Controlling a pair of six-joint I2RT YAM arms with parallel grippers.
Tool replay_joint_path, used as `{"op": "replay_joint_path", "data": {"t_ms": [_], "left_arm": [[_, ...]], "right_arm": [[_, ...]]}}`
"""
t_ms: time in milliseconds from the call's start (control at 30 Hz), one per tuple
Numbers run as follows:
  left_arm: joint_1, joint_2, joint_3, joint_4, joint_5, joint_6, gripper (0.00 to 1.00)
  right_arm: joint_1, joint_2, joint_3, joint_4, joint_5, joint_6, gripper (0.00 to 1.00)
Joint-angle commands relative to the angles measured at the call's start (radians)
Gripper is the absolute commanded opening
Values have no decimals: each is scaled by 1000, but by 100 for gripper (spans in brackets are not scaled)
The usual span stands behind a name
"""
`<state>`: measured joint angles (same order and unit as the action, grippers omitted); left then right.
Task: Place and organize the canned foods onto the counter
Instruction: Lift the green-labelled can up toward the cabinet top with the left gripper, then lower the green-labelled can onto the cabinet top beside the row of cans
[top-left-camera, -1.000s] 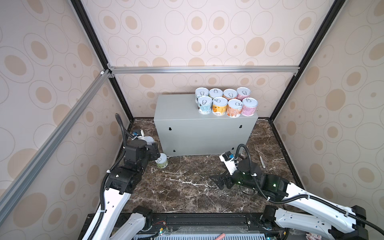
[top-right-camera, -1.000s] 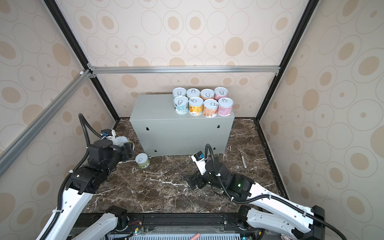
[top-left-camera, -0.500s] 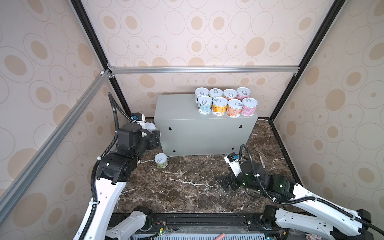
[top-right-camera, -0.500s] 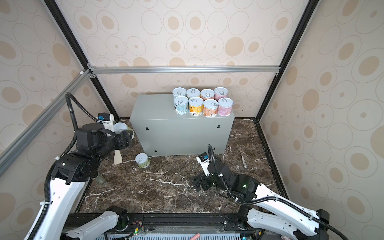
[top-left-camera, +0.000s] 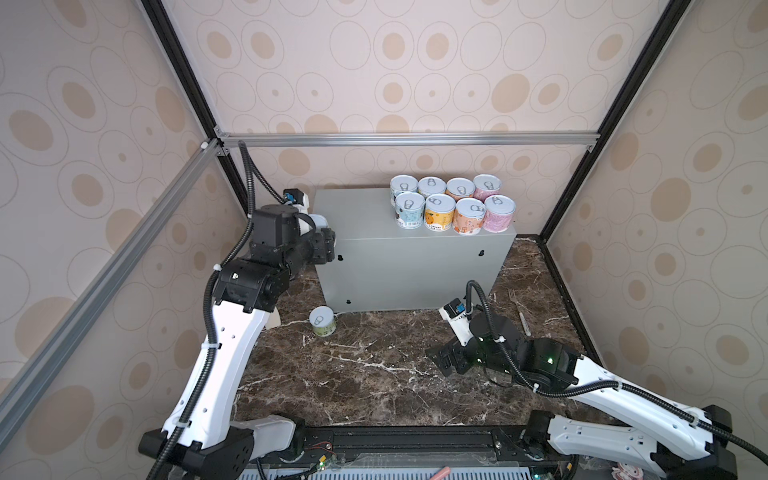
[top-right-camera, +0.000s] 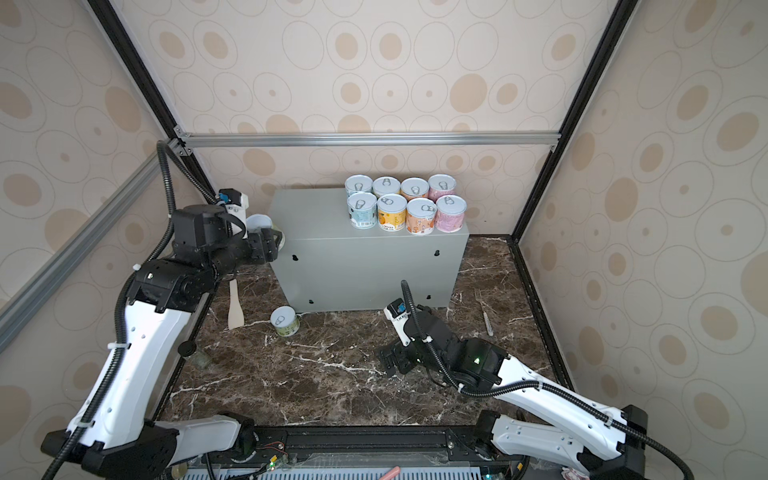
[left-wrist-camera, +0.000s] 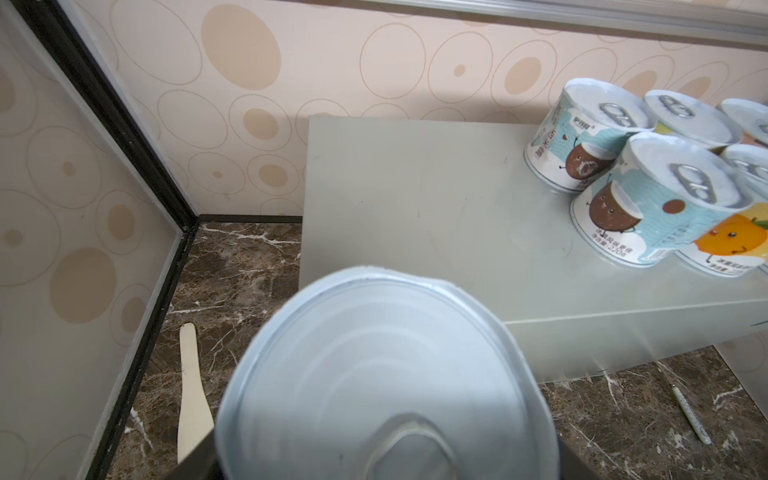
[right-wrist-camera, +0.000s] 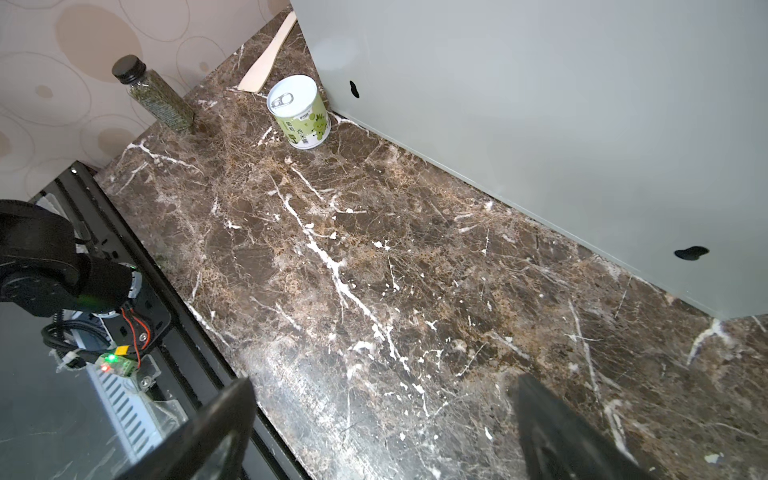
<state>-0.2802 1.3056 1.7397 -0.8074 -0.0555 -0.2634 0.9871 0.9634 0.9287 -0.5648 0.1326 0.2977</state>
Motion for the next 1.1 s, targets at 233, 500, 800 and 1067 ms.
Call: {"op": "replay_joint_path", "data": {"t_ms": [233, 500, 800, 1067], "left_arm": [[3, 193, 278, 60, 48, 24, 49], [2, 298, 405, 23, 61, 19, 48], [-20, 430, 575, -46, 78, 21, 48], [-79, 517, 626, -65, 42, 30, 49]], "right_arm": [[0, 145, 63, 18, 6, -113, 99], [0, 212, 48, 69, -36, -121, 99], [0, 269, 5, 131, -67, -119, 99], [-2, 313, -1, 154, -70, -135, 99]]}}
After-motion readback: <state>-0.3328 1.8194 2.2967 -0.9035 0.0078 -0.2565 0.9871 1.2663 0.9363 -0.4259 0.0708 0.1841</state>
